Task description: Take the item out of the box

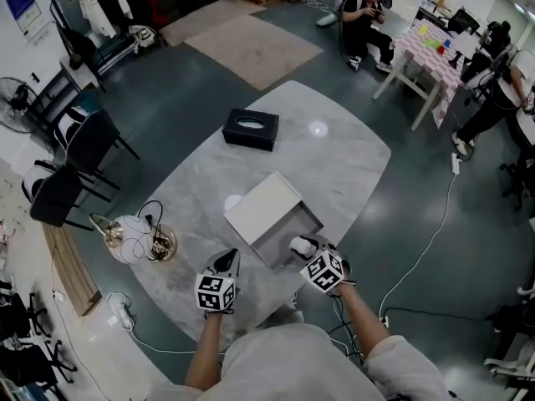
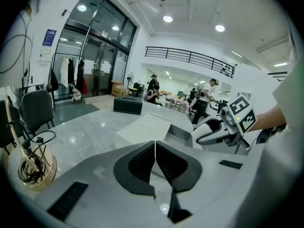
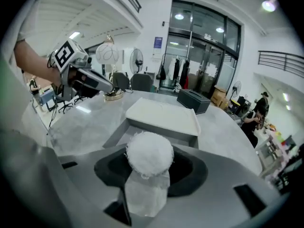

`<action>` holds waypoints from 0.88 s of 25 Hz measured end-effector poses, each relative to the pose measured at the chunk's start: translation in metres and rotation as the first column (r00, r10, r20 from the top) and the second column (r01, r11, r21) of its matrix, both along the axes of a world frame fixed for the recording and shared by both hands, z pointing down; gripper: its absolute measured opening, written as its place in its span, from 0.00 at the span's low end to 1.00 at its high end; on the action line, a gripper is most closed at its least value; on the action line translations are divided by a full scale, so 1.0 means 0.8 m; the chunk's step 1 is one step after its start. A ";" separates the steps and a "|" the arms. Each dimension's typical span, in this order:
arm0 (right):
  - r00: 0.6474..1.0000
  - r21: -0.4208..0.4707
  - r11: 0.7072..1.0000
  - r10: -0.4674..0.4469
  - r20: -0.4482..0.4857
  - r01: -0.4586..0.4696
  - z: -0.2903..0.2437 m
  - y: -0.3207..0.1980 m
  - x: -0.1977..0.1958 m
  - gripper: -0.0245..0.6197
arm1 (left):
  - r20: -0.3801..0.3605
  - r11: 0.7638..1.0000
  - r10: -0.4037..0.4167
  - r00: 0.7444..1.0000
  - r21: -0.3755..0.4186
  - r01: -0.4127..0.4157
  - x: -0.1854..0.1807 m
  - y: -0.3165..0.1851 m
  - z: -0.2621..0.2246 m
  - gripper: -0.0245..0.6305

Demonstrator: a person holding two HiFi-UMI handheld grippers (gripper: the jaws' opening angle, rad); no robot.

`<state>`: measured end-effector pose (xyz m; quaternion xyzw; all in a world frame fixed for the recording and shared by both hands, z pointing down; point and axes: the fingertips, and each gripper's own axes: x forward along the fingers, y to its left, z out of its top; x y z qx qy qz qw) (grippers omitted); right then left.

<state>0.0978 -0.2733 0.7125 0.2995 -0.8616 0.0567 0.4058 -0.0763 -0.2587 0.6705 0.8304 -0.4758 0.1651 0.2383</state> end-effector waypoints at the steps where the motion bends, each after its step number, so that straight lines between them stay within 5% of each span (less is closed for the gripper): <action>1: 0.999 0.002 1.000 0.021 0.025 -0.021 -0.006 0.000 0.001 0.33 | 0.002 1.000 0.001 1.000 0.003 -0.001 0.000 0.000 -0.002 0.07; 12: 0.960 0.053 0.976 0.195 0.201 -0.209 -0.061 0.001 0.014 0.33 | 0.011 0.999 0.008 1.000 0.049 -0.009 0.006 -0.001 -0.024 0.07; 22: 0.937 0.156 0.953 0.209 0.279 -0.259 -0.118 0.003 0.018 0.33 | 0.019 0.995 -0.005 1.000 0.098 0.003 0.001 0.002 -0.045 0.06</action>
